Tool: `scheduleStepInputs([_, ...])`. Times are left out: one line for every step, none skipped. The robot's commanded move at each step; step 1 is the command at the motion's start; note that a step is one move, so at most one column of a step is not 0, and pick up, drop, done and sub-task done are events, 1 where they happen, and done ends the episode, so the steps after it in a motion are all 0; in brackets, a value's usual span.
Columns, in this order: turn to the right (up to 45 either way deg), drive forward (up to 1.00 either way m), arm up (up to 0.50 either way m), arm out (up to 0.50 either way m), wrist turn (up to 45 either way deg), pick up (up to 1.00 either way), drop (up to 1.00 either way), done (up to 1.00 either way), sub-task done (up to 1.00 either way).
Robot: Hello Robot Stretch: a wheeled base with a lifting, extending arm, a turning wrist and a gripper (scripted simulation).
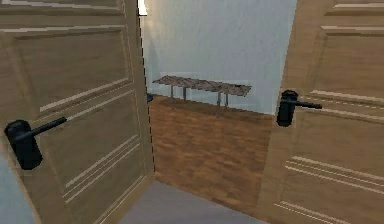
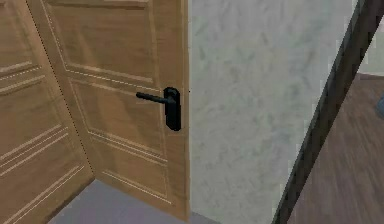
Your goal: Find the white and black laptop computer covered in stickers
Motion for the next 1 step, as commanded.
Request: scheduleStepInputs([0.0, 1.00, 0.00, 0.00, 0.0, 0.00, 0.00, 0.00, 0.00])
